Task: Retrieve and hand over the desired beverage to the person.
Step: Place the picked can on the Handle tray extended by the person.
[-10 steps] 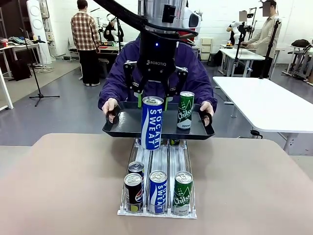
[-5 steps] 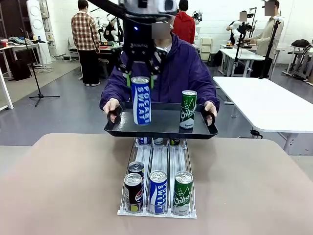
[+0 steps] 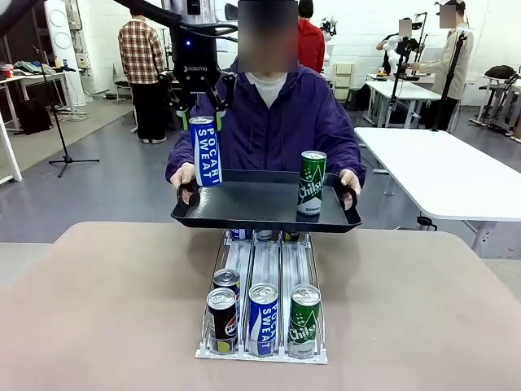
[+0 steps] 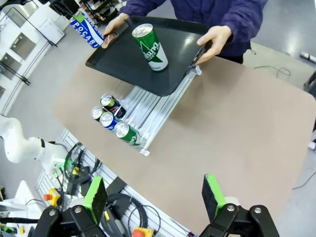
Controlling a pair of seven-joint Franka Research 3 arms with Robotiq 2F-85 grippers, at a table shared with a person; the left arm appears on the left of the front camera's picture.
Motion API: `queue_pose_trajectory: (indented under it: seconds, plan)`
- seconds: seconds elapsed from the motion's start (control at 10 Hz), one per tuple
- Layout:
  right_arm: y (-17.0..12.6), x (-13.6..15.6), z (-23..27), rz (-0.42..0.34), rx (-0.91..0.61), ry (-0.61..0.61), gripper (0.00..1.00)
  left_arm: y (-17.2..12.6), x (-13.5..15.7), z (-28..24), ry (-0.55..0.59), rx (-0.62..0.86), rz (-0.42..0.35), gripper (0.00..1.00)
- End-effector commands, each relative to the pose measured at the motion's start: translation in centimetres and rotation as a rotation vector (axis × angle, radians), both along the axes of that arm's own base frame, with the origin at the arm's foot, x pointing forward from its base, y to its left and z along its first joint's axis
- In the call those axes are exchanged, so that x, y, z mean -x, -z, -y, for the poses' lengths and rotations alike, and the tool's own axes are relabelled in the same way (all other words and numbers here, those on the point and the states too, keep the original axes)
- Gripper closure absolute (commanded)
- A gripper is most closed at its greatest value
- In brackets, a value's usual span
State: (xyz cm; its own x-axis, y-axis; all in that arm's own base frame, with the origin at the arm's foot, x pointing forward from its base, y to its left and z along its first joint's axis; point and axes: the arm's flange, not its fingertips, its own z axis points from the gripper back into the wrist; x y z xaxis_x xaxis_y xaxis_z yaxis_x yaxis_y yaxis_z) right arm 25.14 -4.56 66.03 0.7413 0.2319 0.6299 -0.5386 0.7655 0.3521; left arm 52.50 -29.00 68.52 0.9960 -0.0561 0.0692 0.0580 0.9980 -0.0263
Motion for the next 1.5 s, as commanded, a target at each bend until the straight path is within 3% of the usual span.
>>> queue_pose_trajectory:
  seconds: [0.0, 0.1, 0.2, 0.7, 0.8, 0.9, 1.2, 1.4]
  plan:
    - [0.1, -0.2, 0.0, -0.002, 0.007, -0.013, 0.0, -2.6, -1.2, 0.8, 0.031, 0.032, -0.038, 0.42]
    - [0.1, -0.2, 0.0, -0.002, 0.007, -0.013, 0.0, -2.4, -0.7, 1.0, 0.009, 0.029, -0.044, 0.42]
    - [0.1, -0.2, 0.0, -0.002, 0.007, -0.013, 0.0, 0.2, -0.6, -0.1, 0.0, 0.008, -0.021, 0.42]
    - [0.1, -0.2, 0.0, -0.002, 0.007, -0.013, 0.0, 0.5, -0.8, 0.1, 0.003, 0.005, -0.041, 0.42]
    - [0.1, -0.2, 0.0, -0.002, 0.007, -0.013, 0.0, 1.3, -1.5, 0.5, -0.021, 0.012, 0.032, 0.42]
    - [0.1, -0.2, 0.0, -0.002, 0.007, -0.013, 0.0, 1.5, -2.4, 0.7, 0.004, -0.002, 0.034, 0.42]
    - [0.1, -0.2, 0.0, -0.002, 0.007, -0.013, 0.0, 2.4, -3.9, 1.8, 0.026, -0.025, 0.011, 0.42]
    - [0.1, -0.2, 0.0, -0.002, 0.007, -0.013, 0.0, 3.2, -5.1, 2.3, 0.043, -0.013, -0.06, 0.42]
